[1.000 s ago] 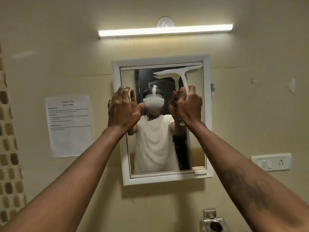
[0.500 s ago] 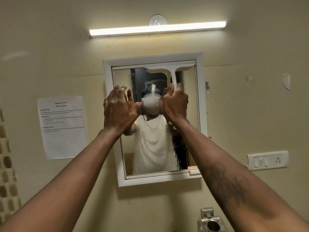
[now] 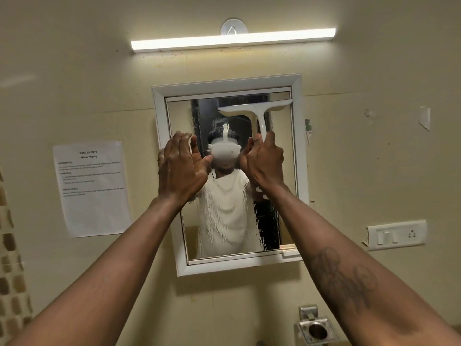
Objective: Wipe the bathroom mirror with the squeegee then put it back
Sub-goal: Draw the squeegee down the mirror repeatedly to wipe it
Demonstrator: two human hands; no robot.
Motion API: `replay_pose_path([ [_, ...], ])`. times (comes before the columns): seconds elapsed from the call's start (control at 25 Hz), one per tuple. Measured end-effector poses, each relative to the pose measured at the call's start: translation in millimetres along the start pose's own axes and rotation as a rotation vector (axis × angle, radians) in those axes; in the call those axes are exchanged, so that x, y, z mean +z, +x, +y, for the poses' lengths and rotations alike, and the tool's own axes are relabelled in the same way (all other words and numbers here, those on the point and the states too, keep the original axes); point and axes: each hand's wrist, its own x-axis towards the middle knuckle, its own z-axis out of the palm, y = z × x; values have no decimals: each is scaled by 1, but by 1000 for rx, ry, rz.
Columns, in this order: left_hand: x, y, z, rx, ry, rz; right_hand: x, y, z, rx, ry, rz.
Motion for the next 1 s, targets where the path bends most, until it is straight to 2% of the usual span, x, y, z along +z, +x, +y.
replay_pose_path([
  [0.36,3,-24,-7,-4,-1,-25,2,-38,20,70,-9,-66],
  [0.84,2,-51,-9,-44,-9,-68,-29,-122,38,182,-9,-177],
  [1.0,-5,-45,-9,-30,-21,-49,-34,-105,11,85,38,-95],
])
